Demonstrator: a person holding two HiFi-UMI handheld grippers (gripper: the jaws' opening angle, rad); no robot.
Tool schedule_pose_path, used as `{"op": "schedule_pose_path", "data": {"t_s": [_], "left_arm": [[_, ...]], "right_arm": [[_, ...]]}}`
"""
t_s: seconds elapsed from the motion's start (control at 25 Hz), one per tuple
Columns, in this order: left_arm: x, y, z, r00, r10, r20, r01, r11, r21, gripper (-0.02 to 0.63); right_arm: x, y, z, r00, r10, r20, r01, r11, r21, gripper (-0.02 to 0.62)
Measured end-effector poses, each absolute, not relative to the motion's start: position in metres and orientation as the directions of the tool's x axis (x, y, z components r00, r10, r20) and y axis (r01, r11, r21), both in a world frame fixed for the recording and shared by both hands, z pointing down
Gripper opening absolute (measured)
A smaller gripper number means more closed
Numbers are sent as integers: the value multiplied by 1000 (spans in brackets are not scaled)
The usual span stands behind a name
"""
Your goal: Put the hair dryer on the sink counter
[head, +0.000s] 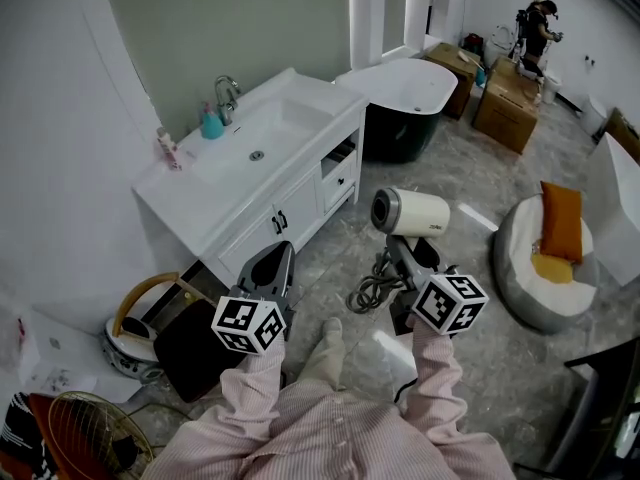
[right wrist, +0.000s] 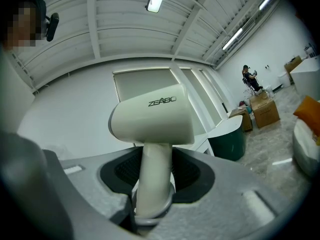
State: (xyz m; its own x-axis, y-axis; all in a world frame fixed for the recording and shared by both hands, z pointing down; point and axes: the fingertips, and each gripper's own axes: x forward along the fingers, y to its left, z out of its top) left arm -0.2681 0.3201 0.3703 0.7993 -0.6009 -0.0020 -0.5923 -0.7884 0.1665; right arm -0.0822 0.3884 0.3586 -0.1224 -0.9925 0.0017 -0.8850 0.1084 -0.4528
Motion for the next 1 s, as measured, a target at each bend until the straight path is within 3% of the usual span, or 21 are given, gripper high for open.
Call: {"op": "schedule_pose_path", "data": {"t_s": [1.0], "left_arm": [[-139,71,377,821,-571,3,-559,-801,214,-2]], "right_arm": [[30,139,374,-122,-991,47,-869,84,-487,158]]}}
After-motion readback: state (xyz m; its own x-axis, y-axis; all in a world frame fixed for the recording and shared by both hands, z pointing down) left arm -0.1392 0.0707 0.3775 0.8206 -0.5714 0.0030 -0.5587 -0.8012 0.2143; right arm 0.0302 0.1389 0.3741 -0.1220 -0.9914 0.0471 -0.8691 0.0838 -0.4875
